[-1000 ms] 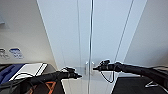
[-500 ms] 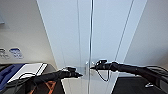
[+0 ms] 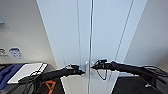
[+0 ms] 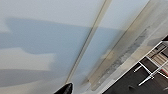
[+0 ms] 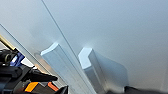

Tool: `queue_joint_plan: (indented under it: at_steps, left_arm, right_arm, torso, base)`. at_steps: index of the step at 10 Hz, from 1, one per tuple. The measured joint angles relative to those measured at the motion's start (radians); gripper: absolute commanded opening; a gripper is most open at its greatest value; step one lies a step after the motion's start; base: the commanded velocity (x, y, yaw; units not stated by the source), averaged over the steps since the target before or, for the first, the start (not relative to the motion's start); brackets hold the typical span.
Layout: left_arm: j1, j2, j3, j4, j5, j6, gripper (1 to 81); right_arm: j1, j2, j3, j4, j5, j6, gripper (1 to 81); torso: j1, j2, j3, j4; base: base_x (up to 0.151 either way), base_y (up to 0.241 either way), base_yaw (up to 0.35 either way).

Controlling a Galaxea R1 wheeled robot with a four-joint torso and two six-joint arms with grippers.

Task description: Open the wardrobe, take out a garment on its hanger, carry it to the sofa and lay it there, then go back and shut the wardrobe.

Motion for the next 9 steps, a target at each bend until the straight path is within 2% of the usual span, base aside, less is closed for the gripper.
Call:
queue_joint_plan:
  at_steps: [3, 9]
  left_arm:
    - [0.000, 0.080, -0.069, 0.000, 0.000, 0.000, 81.1]
    - [0.029, 0.212, -0.237, 0.022, -0.021, 0.007, 81.1]
  right_arm:
    - [0.011, 0.035, 0.002, 0.000, -0.006, 0.001, 81.1]
    - [0.016, 0.026, 0.027, 0.004, -0.014, 0.004, 81.1]
  torso:
    - [0.000, 0.000, 0.000, 0.000]
    - [0.001, 0.000, 0.000, 0.000]
  base:
    - [0.000, 0.000, 0.000]
    - [0.000, 0.000, 0.000]
